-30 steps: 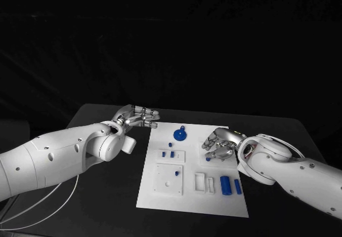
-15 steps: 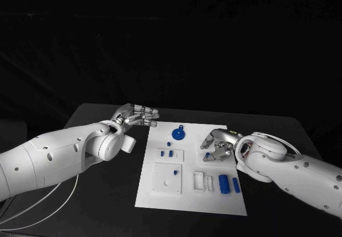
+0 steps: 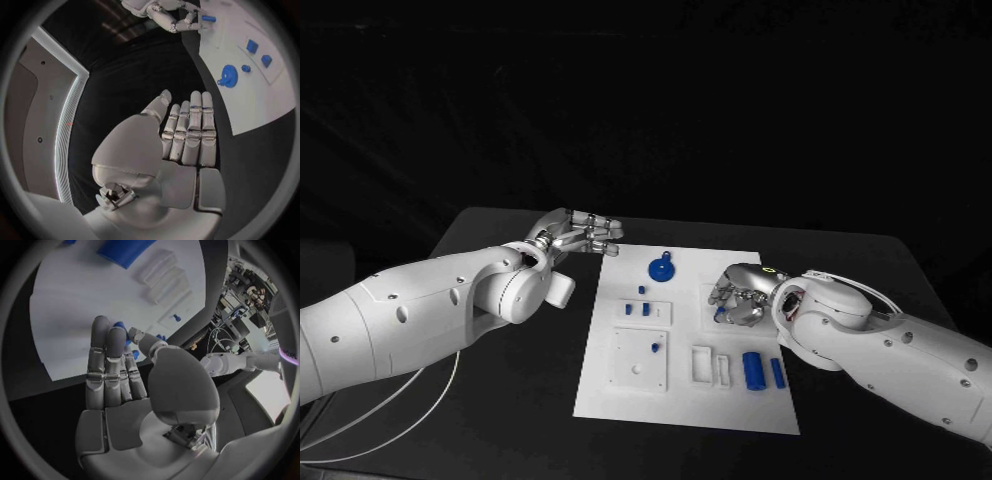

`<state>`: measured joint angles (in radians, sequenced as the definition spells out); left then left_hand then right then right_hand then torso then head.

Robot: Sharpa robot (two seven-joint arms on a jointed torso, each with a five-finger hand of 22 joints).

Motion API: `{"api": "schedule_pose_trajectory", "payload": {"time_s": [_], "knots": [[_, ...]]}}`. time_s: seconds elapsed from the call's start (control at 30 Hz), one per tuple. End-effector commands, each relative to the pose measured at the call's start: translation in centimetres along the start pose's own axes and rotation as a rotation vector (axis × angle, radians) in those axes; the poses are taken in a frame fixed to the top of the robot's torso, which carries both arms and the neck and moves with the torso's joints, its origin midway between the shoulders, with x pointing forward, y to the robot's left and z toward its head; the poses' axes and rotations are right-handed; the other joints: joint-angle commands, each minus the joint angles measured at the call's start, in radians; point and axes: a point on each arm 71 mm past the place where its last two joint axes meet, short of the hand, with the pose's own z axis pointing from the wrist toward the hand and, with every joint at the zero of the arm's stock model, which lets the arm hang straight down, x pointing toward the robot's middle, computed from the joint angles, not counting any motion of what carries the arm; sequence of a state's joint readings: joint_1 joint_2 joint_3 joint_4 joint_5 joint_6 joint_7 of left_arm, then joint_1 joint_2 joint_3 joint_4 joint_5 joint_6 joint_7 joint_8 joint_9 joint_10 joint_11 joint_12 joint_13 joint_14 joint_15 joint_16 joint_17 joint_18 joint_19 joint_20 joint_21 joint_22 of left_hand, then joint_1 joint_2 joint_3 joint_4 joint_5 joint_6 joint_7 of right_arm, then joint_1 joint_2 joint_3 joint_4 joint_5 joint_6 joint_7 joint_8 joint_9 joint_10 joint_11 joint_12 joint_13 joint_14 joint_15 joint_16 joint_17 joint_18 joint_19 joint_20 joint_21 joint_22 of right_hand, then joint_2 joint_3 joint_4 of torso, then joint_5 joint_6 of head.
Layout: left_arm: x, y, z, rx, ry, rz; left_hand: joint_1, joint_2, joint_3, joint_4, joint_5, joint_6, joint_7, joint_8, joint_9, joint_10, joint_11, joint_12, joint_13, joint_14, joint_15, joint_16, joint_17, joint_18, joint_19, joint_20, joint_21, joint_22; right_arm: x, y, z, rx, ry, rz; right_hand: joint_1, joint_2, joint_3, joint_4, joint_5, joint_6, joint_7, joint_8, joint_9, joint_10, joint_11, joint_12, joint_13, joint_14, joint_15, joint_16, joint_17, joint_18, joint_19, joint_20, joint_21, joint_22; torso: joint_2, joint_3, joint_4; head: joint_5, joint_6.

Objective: Assemble the parts on the task board

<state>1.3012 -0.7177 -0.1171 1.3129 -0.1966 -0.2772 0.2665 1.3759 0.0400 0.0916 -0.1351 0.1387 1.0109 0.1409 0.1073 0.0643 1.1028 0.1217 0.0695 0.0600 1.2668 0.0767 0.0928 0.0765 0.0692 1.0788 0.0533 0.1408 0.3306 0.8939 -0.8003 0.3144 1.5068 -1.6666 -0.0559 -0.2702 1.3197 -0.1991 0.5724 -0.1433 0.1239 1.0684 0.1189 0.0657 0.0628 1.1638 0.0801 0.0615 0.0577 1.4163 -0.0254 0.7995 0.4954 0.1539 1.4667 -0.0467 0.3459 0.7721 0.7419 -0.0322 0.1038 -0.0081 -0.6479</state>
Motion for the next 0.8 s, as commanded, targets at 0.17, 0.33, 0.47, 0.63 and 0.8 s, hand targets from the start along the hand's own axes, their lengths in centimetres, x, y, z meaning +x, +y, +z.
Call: {"api": "schedule_pose_trajectory", "payload": {"time_s": [0.17, 0.33, 0.47, 0.63, 0.8], "knots": [[0.26, -0.09, 0.01, 0.001, 0.024, -0.017, -0.012, 0.0, 0.002, 0.002, 0.004, 0.003, 0.001, -0.006, 0.0, 0.002, 0.003, -0.004, -0.001, 0.002, 0.002, 0.001, 0.0, -0.014, -0.006, 0.002, 0.002, 0.001, 0.34, -0.03, -0.03, 0.016, 0.014, -0.046, -0.019, 0.001, 0.042, -0.01, 0.001, 0.021, 0.001, -0.004, -0.001, 0.019, -0.002, -0.001, 0.0, -0.001, -0.01, 0.003, 0.006, -0.004, 0.006, -0.01, 0.015, 0.034, 0.0, 0.0015, -0.0004, -0.002, -0.002], [0.21, -0.07, -0.02, -0.001, 0.024, -0.018, -0.014, 0.0, 0.002, 0.004, 0.004, -0.001, 0.003, -0.007, 0.0, 0.0, 0.004, -0.004, -0.001, 0.002, 0.002, 0.001, 0.001, -0.013, -0.007, 0.003, 0.002, 0.002, 0.52, 0.08, -0.08, 0.015, 0.019, -0.046, -0.024, 0.006, 0.039, -0.01, 0.003, 0.032, 0.0, -0.003, 0.0, 0.026, -0.004, -0.001, 0.0, -0.001, -0.011, 0.003, 0.008, -0.006, 0.004, -0.01, 0.014, 0.043, 0.0, 0.0022, -0.0011, -0.002, -0.002], [0.18, -0.04, -0.04, -0.004, 0.026, -0.018, -0.014, 0.0, 0.002, 0.005, 0.004, -0.002, 0.003, -0.008, 0.0, -0.002, 0.005, -0.004, -0.001, 0.001, 0.002, 0.001, 0.001, -0.013, -0.008, 0.003, 0.002, 0.002, 0.59, 0.08, -0.11, 0.016, 0.019, -0.047, -0.027, 0.01, 0.046, -0.01, 0.01, 0.04, -0.002, -0.003, 0.0, 0.029, -0.005, -0.001, 0.0, -0.001, -0.011, 0.002, 0.01, -0.008, 0.004, -0.011, 0.013, 0.048, 0.0, 0.0024, -0.0007, -0.003, -0.003], [0.06, 0.0, -0.12, -0.008, 0.025, -0.018, -0.016, 0.001, 0.002, 0.007, 0.003, -0.003, 0.004, -0.008, 0.0, -0.003, 0.005, -0.004, -0.001, 0.001, 0.003, 0.001, 0.001, -0.013, -0.008, 0.004, 0.002, 0.002, 0.62, 0.11, -0.13, 0.014, 0.018, -0.047, -0.032, 0.015, 0.055, -0.006, 0.002, 0.054, -0.004, -0.003, 0.0, 0.032, -0.007, -0.001, 0.0, 0.001, -0.01, 0.003, 0.011, -0.008, 0.005, -0.011, 0.012, 0.054, 0.0, 0.0023, -0.001, -0.004, -0.004], [-0.08, 0.03, -0.18, -0.009, 0.022, -0.018, -0.016, 0.0, 0.001, 0.009, 0.003, -0.004, 0.004, -0.007, 0.0, -0.005, 0.005, -0.003, -0.001, 0.001, 0.003, 0.001, 0.001, -0.013, -0.008, 0.004, 0.002, 0.002, 0.51, 0.27, -0.15, 0.003, -0.005, -0.03, -0.035, 0.039, 0.071, 0.008, -0.031, 0.091, -0.012, -0.001, 0.001, 0.076, -0.021, 0.001, 0.001, 0.004, -0.017, 0.006, 0.013, -0.013, 0.011, -0.014, 0.01, 0.056, 0.0, 0.0021, 0.0001, -0.005, -0.005]]}}
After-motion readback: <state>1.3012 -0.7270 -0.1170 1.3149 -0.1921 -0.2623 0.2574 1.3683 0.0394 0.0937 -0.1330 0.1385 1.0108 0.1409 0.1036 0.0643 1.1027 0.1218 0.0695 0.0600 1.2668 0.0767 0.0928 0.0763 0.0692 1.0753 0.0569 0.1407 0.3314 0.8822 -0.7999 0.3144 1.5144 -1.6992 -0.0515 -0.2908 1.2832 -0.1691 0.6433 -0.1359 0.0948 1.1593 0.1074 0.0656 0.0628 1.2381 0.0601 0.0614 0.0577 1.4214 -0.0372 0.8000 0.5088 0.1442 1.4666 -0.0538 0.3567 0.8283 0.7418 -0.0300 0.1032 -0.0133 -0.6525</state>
